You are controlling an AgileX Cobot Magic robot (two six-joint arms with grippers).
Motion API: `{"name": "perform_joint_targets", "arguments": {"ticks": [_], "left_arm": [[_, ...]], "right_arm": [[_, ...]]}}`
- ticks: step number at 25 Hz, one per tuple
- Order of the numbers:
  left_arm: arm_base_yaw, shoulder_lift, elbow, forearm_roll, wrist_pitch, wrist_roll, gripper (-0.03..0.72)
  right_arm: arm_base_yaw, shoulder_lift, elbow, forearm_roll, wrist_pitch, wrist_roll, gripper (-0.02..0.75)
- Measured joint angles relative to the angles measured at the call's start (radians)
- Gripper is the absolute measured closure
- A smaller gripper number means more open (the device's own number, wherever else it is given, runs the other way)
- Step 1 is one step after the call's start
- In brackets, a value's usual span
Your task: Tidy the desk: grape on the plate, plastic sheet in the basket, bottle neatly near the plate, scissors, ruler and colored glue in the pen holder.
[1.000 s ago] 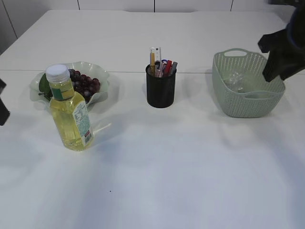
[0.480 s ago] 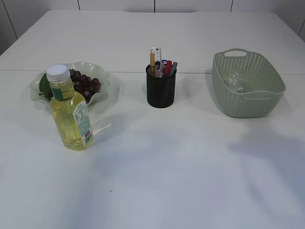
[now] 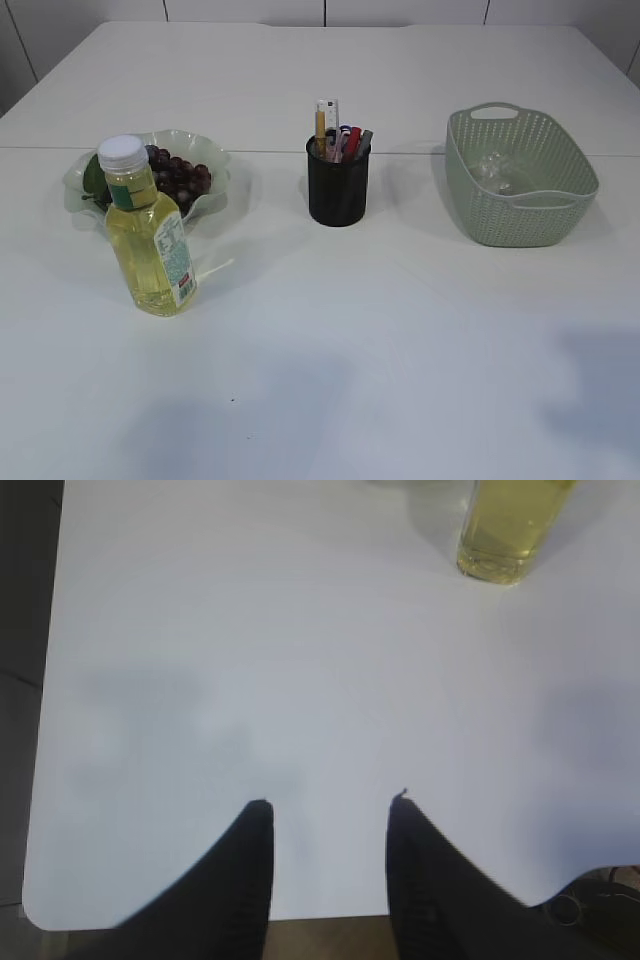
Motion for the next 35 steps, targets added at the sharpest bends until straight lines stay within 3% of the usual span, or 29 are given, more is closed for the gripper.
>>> {"name": "perform_joint_targets", "arguments": {"ticks": [6, 13, 24, 35], "left_arm": [[0.0, -0.182, 0.15, 0.0, 0.002, -0.001, 0.408], [0.0, -0.394, 0.291, -0.047, 0.004, -0.001, 0.409], [0.0, -0.642, 0.344, -0.133, 0.013, -0.002, 0.409], [0.0, -0.679, 0.363, -0.135, -0.068, -0.002, 0.409]], "right_arm": [[0.0, -0.216, 0.033, -0.078, 0.088, 0.004, 0.446], [0.0, -0.402, 0.097, -0.086, 0.104, 0.004, 0.446], [0.0, -0.698, 0.242, -0.09, 0.113, 0.0, 0.445], [0.0, -0.703, 0.415, -0.1, 0.116, -0.009, 0.446]]}}
